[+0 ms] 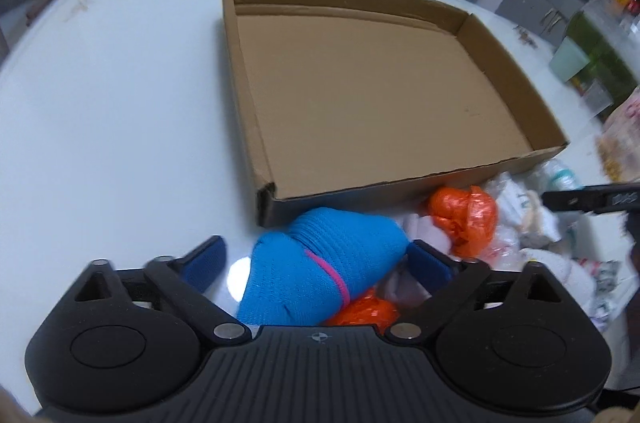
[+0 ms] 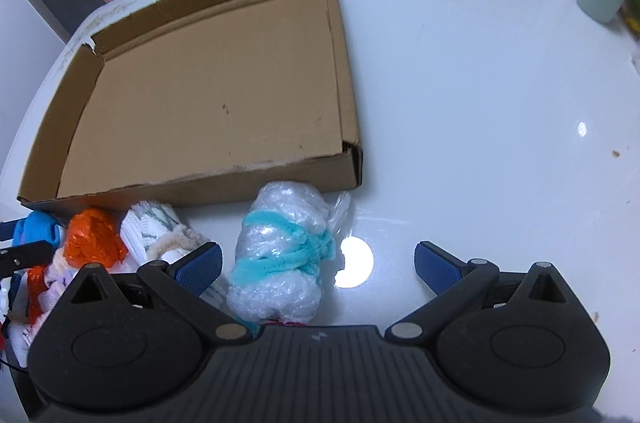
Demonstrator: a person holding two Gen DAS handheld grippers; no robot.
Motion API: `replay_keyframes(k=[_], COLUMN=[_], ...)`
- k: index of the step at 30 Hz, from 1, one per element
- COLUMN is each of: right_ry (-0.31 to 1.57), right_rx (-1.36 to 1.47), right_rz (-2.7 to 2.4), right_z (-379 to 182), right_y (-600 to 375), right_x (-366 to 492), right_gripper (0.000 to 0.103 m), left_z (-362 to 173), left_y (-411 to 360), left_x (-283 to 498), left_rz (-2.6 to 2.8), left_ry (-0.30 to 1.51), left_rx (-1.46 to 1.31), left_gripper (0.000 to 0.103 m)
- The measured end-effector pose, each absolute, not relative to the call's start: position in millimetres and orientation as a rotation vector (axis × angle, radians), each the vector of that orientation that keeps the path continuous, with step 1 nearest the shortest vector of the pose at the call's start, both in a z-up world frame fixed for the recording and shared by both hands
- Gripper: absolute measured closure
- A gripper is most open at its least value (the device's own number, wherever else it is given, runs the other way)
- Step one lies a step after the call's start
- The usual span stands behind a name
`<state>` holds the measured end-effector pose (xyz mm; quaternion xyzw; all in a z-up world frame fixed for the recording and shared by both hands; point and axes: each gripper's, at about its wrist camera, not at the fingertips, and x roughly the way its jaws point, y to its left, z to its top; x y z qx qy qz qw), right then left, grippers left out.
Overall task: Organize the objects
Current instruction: 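Grasp the blue sock bundle with left gripper while right grasps bubble-wrapped bundle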
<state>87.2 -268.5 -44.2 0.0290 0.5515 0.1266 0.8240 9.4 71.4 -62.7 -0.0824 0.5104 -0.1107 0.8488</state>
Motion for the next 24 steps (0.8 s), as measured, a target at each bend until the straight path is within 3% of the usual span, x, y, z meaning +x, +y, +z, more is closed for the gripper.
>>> replay_keyframes(k=[2,5,7,8,24], right_ry=[1.153,1.127,1.122,1.12,1.039], right_rx=[0.059,0.06,0.085,0.098,0.152], right_rz=[0.266,0.253,0.258,0.261,0.256], right_z=[-44,-39,-35,-35,-23], right_y=[-267,-270,-274,-277,-293], right_x=[86,84,84,85,83], right_gripper=[0.003,0.032,0.062,0.065,0.067], left_z=[-63,-61,-59,-59,-36], left_y=[75,74,72,72,73], left_x=[9,8,7,7,-5], left_rz=[-0.259,-0.263,-0.268,-0.269,-0.278], left_ry=[1.071,1.07,1.062,1.059,0.982], left_rx=[-0.211,-0.198,-0.192,-0.191,-0.195], left_gripper=[0.019,0.023,0.025,0.026,0.031])
